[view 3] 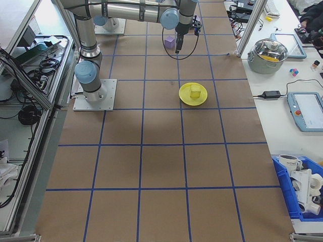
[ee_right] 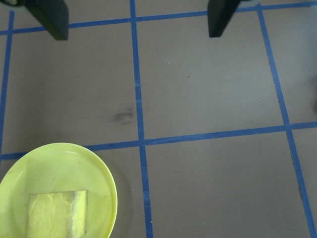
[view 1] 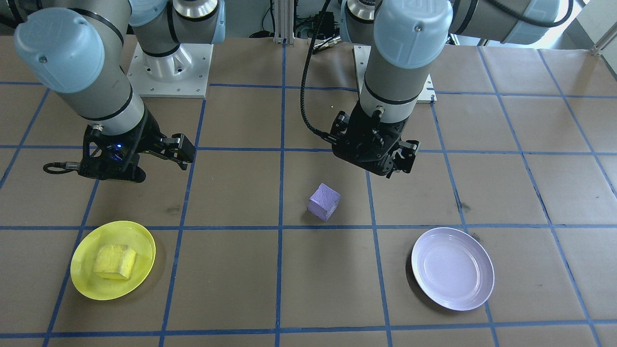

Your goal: Sort blocks by color into plates

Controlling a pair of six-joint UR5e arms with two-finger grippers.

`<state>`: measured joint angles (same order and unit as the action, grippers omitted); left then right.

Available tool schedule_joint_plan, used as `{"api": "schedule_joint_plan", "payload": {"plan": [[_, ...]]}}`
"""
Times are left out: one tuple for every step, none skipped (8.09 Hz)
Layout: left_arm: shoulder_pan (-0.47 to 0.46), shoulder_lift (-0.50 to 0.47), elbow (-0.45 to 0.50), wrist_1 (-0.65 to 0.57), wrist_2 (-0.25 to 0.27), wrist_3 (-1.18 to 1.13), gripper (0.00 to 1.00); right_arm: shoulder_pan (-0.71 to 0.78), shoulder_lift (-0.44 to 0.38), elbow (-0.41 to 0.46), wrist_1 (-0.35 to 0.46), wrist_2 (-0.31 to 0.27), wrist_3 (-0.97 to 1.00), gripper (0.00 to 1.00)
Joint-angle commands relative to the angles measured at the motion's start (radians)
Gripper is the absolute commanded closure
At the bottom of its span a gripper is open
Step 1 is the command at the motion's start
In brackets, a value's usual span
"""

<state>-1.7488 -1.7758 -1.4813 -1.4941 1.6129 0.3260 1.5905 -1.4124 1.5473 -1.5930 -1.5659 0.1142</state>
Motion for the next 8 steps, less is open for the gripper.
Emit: {"api": "schedule_joint_plan", "payload": {"plan": [[-0.028, -0.031, -0.104, 0.134, -0.071, 0.002, 0.00, -0.015, -0.029, -0.007, -0.185, -0.013, -0.085, 0.00], [-0.028, -0.033, -0.146, 0.159, -0.071, 0.010, 0.00, -0.015, -0.022, -0.004, -0.223, -0.009, -0.087, 0.00], [-0.028, -0.034, -0.189, 0.202, -0.071, 0.016, 0.00, -0.015, -0.031, 0.010, -0.225, -0.011, -0.087, 0.00], [-0.028, -0.042, -0.215, 0.234, -0.071, 0.016, 0.00, -0.015, -0.043, 0.017, -0.216, -0.026, -0.087, 0.00], [-0.029, -0.068, -0.223, 0.245, -0.065, 0.002, 0.00, -0.014, -0.081, 0.025, -0.190, -0.028, -0.096, 0.00], [-0.049, -0.085, -0.223, 0.247, -0.061, -0.036, 0.00, -0.014, -0.109, 0.058, -0.110, -0.029, -0.097, 0.00], [-0.072, -0.096, -0.224, 0.250, -0.061, -0.053, 0.00, -0.014, -0.121, 0.077, -0.099, -0.029, -0.097, 0.00], [-0.081, -0.111, -0.228, 0.253, -0.061, -0.042, 0.00, -0.014, -0.123, 0.077, -0.099, -0.023, -0.102, 0.00]]}}
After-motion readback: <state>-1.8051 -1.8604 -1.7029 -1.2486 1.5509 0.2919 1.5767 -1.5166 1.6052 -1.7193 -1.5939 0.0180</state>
